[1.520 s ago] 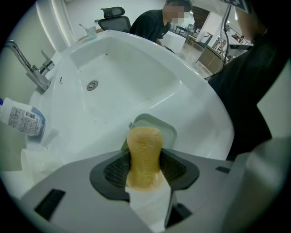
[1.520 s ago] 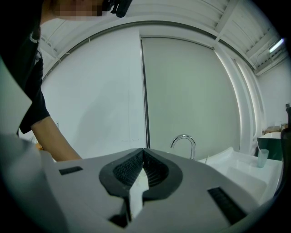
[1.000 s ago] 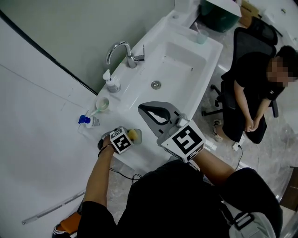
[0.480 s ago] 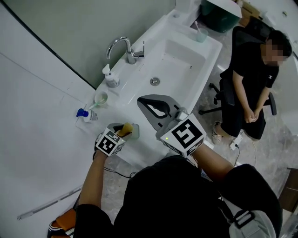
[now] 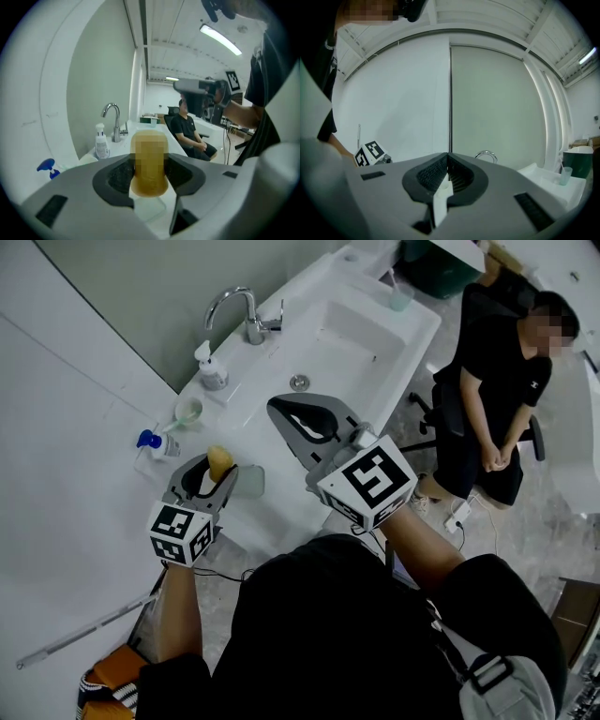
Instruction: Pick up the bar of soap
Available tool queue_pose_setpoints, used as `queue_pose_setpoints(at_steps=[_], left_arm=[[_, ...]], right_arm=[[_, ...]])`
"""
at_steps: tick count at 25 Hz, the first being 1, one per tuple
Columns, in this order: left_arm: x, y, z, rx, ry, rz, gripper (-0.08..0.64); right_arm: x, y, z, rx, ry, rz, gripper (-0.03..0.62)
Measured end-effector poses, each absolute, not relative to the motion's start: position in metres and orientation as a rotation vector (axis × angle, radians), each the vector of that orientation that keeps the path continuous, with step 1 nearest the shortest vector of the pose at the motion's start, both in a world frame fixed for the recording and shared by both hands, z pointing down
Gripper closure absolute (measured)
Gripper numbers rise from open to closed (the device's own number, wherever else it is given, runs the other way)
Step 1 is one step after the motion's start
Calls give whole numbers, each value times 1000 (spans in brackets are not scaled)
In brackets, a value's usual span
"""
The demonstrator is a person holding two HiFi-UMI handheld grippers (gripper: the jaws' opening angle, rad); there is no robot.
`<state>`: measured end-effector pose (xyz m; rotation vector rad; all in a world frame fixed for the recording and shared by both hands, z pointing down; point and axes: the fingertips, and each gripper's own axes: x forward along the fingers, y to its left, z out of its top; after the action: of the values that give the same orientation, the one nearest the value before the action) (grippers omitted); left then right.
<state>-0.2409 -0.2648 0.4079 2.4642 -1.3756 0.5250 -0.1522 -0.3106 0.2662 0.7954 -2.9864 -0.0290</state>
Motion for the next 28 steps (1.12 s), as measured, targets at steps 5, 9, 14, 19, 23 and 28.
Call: queue_pose_setpoints(at_steps=[5,9,14,19,23,28], left_arm=[[-239,-252,351,2511,-1538,305,354],[-241,-235,317,2486,-1660,98,354],[-253,-214,297,2399,-1797,-56,354],[-262,-197,284,2385,-1873,-94,354],[-263,-184,281,2396,-1901,-70,354],[-264,-171,281,2395,-1884,-91,353]], right_arm=[[-154,-305,267,775,-2983,-28,584],[-154,-300,264,759,-2986,-34,584],[-150,-296,265,756,-2964,-42,584],[-146,-286,269,753,-2943,-39,584],[-148,-278,274,756,-2931,-24,584],[-154,-266,281,735,-2907,1,584]])
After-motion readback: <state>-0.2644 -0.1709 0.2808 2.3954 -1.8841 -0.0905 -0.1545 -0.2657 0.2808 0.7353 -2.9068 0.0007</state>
